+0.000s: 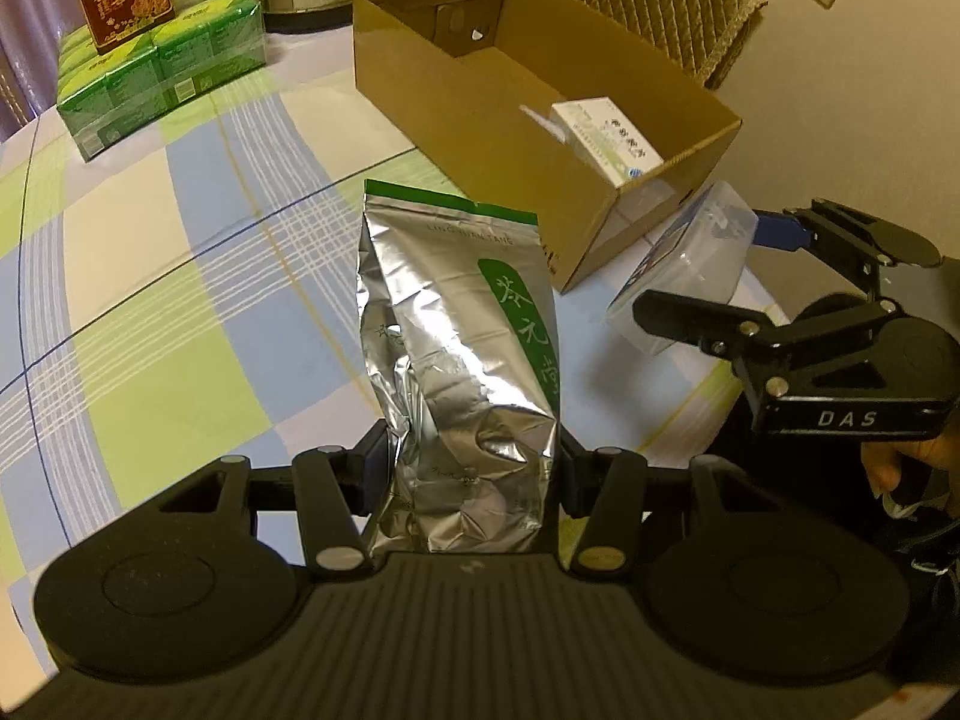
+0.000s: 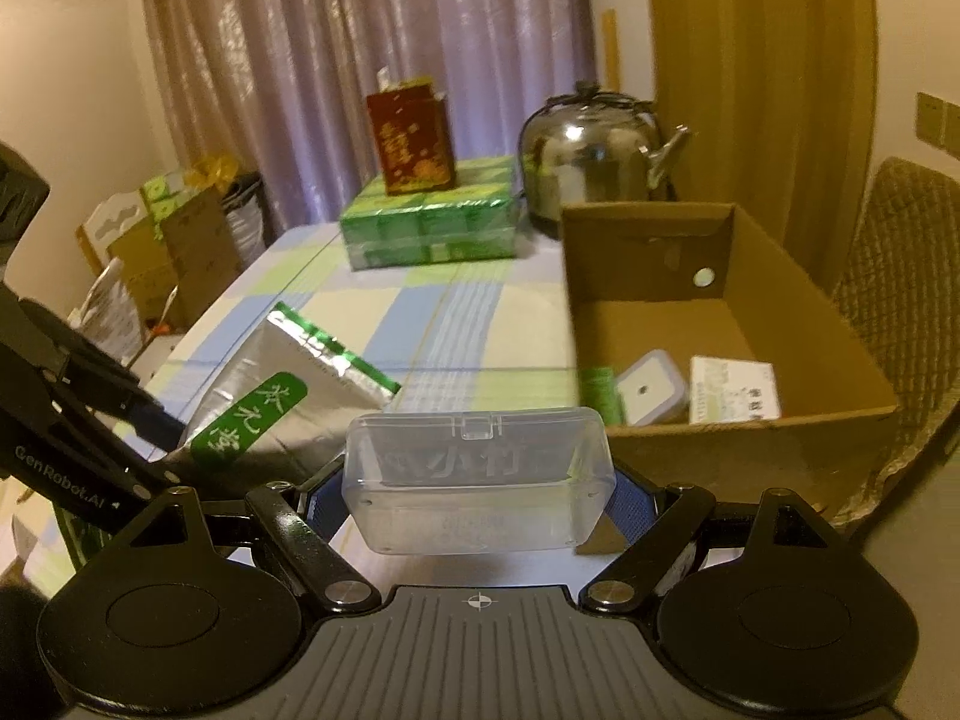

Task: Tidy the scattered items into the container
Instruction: 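Carry the tea packet and clear container in both grippers over the cardboard box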

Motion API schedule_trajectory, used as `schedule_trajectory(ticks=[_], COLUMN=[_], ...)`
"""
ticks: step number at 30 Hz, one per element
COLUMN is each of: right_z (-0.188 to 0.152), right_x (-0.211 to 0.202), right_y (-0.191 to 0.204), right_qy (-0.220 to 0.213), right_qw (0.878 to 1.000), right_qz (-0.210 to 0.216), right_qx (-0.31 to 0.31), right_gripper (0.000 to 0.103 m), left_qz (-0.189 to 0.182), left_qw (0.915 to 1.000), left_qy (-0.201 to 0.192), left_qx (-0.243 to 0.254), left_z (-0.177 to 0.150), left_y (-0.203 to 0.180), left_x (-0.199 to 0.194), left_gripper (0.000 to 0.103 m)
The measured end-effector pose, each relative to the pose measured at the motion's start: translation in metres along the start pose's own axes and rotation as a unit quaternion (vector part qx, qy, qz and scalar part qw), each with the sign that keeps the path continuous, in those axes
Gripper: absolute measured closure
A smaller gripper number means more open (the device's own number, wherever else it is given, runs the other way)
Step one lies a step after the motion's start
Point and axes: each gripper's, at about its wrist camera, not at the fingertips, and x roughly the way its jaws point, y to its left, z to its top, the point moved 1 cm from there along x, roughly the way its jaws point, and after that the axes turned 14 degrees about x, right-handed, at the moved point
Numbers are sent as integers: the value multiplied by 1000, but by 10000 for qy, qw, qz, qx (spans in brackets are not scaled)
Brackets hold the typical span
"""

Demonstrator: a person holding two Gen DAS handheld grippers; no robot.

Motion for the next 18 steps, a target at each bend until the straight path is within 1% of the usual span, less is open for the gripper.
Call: schedule_trajectory(ticks=[5,13,18], right_z=[16,53,76], right_x=[-8,-12,-9], right_y=[-16,-51,-74], right_qy=[-177,-467,-599], right_qw=[9997,9977,9961], right_qz=[-145,-494,-655], right_qx=[73,18,-1], right_gripper=[20,20,20], left_qz=[-37,-113,-167], left_qw=[9999,9986,9979], left_qy=[-154,-495,-591], left_qx=[-64,-151,-193], left_z=[22,77,109], left_y=[-2,-11,-17], left_x=[0,11,22], left_gripper=[55,55,55])
